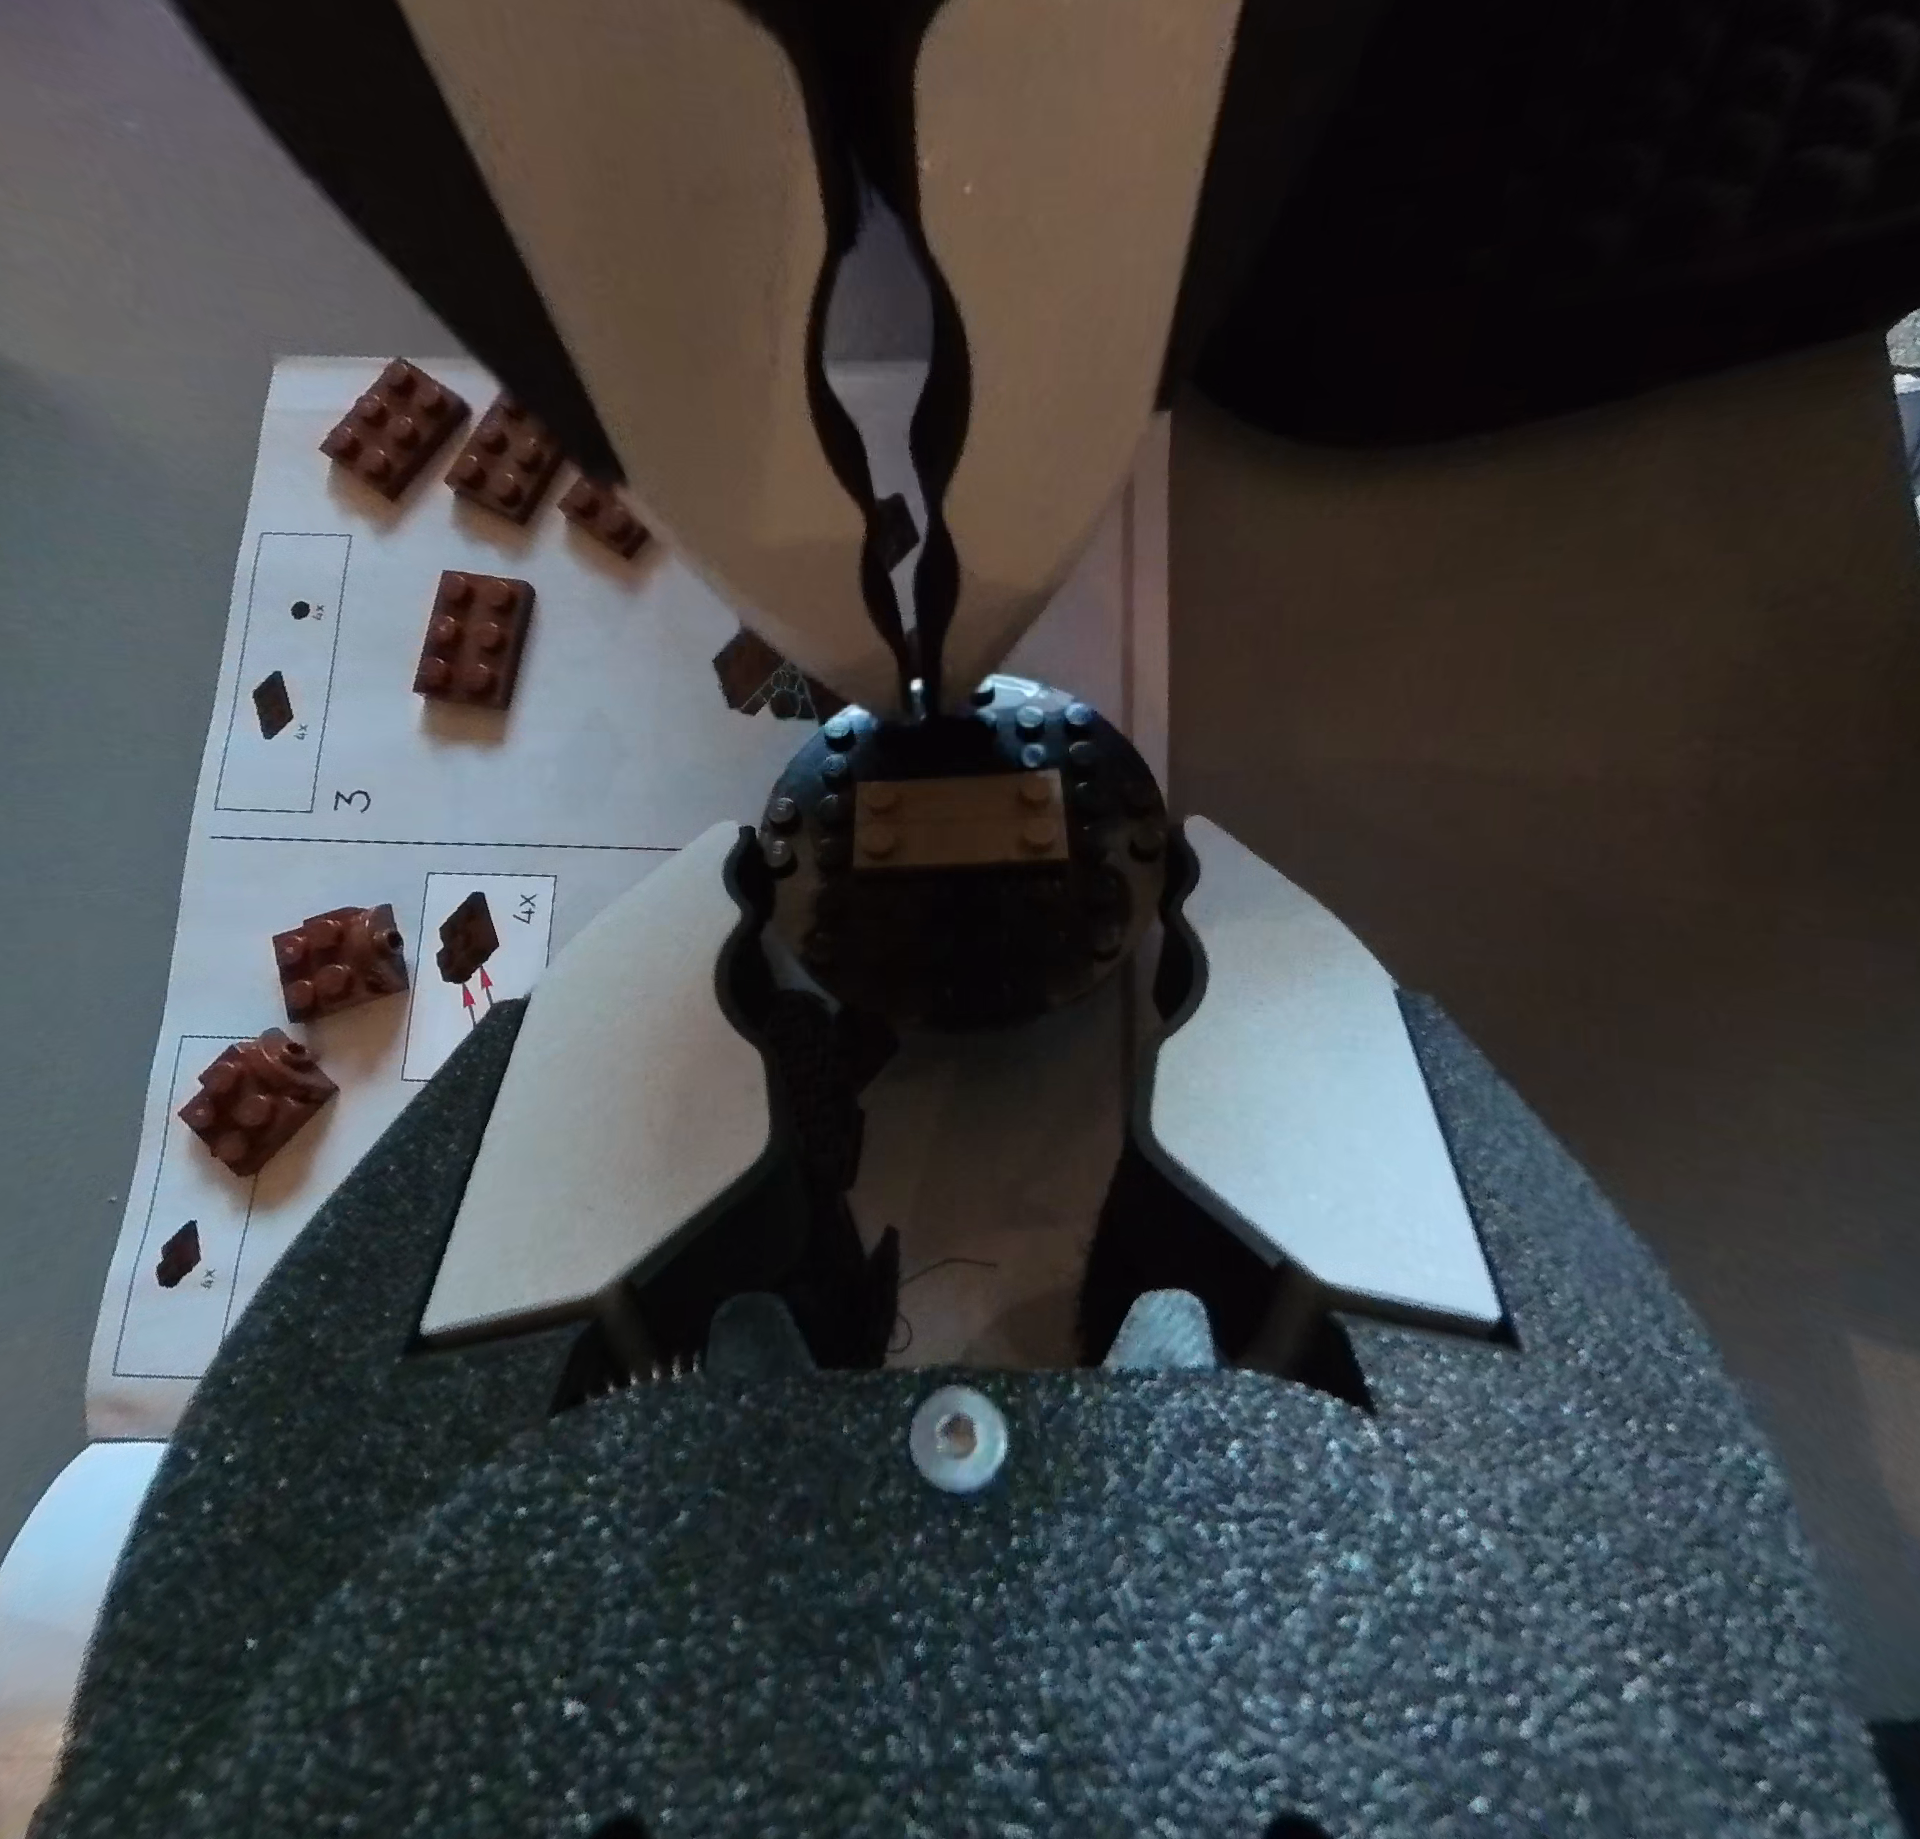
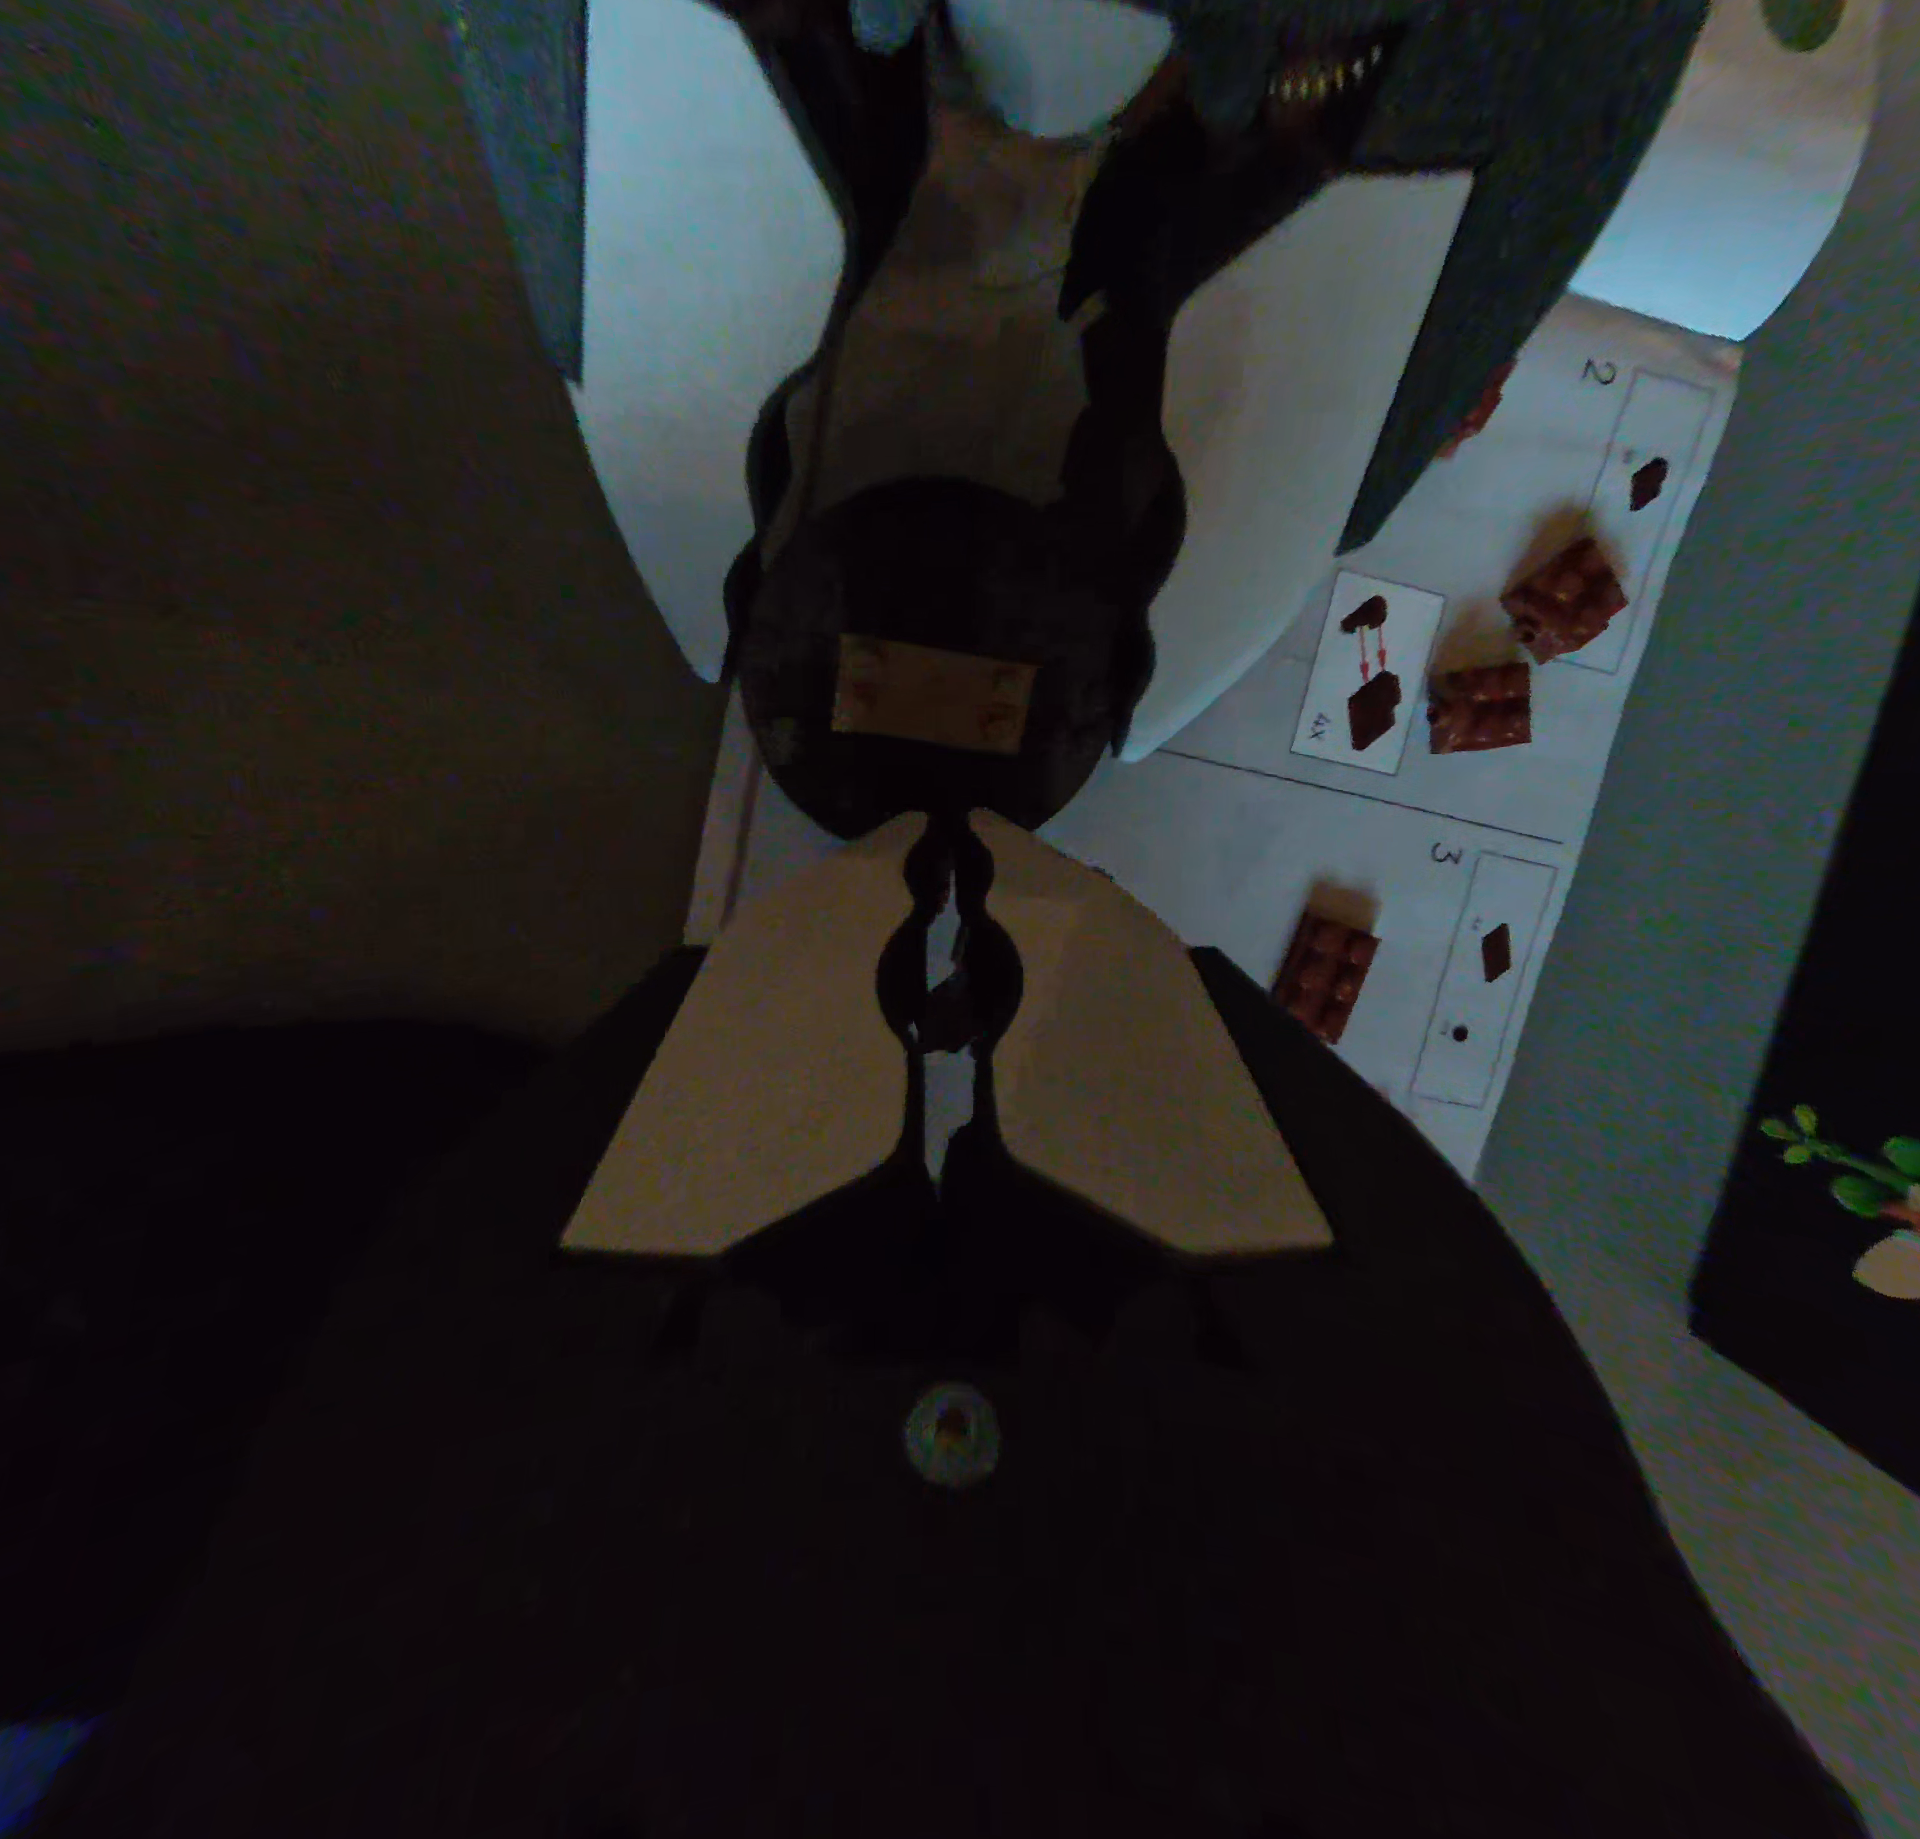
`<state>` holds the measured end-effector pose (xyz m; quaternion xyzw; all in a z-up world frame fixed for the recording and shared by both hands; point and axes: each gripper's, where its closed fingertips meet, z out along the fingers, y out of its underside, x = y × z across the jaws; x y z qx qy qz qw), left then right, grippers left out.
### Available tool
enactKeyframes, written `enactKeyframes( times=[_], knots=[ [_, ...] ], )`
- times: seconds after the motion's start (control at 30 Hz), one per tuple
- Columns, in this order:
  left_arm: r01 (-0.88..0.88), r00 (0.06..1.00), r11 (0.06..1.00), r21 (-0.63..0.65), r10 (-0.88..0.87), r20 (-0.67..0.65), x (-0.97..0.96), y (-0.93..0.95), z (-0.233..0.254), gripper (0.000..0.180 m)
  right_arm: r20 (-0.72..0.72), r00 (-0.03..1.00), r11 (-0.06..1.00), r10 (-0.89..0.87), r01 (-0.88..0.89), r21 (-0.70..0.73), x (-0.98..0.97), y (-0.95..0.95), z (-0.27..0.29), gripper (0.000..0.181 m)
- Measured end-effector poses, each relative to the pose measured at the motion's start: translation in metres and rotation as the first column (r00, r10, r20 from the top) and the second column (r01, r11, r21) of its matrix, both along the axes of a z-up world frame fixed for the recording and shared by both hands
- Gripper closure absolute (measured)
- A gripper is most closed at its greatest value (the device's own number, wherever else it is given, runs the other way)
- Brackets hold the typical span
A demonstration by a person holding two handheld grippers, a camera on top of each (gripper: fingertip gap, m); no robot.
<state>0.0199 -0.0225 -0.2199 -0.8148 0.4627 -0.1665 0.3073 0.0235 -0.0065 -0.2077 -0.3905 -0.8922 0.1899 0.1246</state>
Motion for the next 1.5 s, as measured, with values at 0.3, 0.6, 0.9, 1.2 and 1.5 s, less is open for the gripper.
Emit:
enactKeyframes(
  times=[0.3,0.6,0.9,1.2,1.5],
  knots=[
    [-0.046,0.996,0.999,0.027,0.044,0.071,-0.001,0.002,0.001,0.104,0.081,0.996,1.000,-0.021,0.021,-0.009,0.001,-0.001,-0.006,0.181],
    [-0.099,0.990,0.992,0.083,0.090,0.104,0.003,0.006,0.014,0.108,0.034,0.997,0.995,-0.066,0.069,-0.071,0.000,-0.001,-0.006,0.181],
    [-0.111,0.988,0.994,0.003,0.110,0.104,0.006,0.014,0.009,0.154,-0.191,0.979,0.991,-0.072,0.049,-0.122,-0.001,-0.002,-0.006,0.181],
    [-0.093,0.995,0.995,-0.018,0.094,0.043,0.007,0.015,0.008,0.155,-0.239,0.955,0.976,-0.173,0.134,-0.169,0.002,0.018,0.015,0.181],
    [-0.089,0.995,0.996,-0.014,0.090,0.036,0.007,0.015,0.008,0.155,-0.065,0.992,0.995,-0.104,0.104,-0.011,0.007,0.004,-0.006,0.181]
  ],
)
